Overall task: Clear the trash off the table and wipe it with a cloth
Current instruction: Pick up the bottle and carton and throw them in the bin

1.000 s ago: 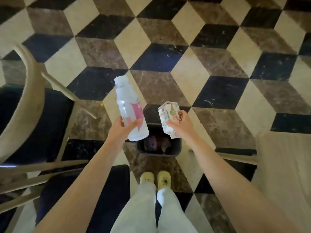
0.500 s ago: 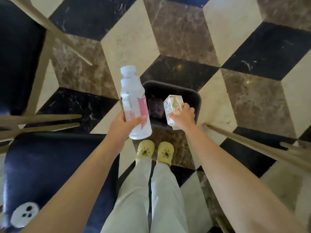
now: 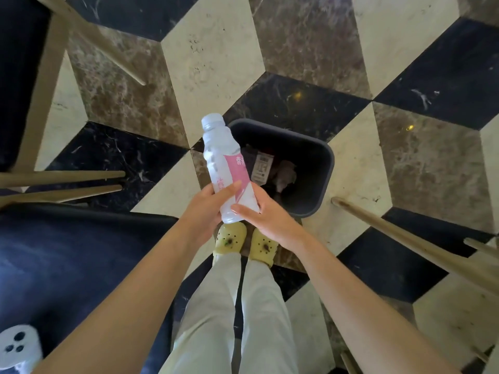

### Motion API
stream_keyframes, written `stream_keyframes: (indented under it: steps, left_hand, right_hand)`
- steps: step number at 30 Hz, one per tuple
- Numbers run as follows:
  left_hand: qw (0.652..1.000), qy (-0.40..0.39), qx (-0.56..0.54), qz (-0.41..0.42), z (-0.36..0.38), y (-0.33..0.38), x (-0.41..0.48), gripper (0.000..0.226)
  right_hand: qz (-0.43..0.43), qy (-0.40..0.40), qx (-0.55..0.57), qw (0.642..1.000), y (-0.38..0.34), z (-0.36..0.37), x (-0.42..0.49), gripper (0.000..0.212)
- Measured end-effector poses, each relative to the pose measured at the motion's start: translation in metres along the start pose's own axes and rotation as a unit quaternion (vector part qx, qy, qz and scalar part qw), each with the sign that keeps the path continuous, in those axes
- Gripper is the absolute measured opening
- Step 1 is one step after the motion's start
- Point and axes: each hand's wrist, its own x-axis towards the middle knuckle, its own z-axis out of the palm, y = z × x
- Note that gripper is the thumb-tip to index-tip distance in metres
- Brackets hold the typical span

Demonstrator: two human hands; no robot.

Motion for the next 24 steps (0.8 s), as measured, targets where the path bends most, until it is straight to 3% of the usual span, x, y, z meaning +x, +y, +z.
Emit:
stream_keyframes:
  steps: [3,5,8,12,14,20,24]
  left_hand:
    - [0.999,0.006,0.049,0.011,0.011,-0.007,0.016,0.046]
    - [0.982,0.066,0.169,0.055,0.014,-0.013,0.033,0.063]
    - [0.899,0.151,0.387,0.14,0.005,-0.02,0.057,0.083]
    - [0.791,0.14,0.581,0.133,-0.01,-0.038,0.092,0.099]
    - [0.761,0.129,0.621,0.137,-0.01,-0.048,0.108,0.102]
    - [0.739,0.114,0.649,0.141,-0.011,-0.067,0.126,0.098]
    - [0.687,0.115,0.701,0.152,-0.011,-0.072,0.128,0.094]
  right_hand:
    - [-0.005,0.066,0.011,0.998,0.008,-0.013,0.003,0.045]
    - [-0.001,0.117,-0.055,0.992,0.016,-0.027,0.008,0.047]
    - [0.044,0.168,-0.195,0.965,0.039,-0.053,0.02,0.061]
    - [0.106,0.181,-0.314,0.926,0.059,-0.074,0.039,0.076]
    - [0.095,0.183,-0.367,0.907,0.068,-0.078,0.05,0.078]
    - [0.124,0.125,-0.408,0.896,0.1,-0.077,0.06,0.076]
    - [0.149,0.079,-0.438,0.883,0.112,-0.07,0.056,0.076]
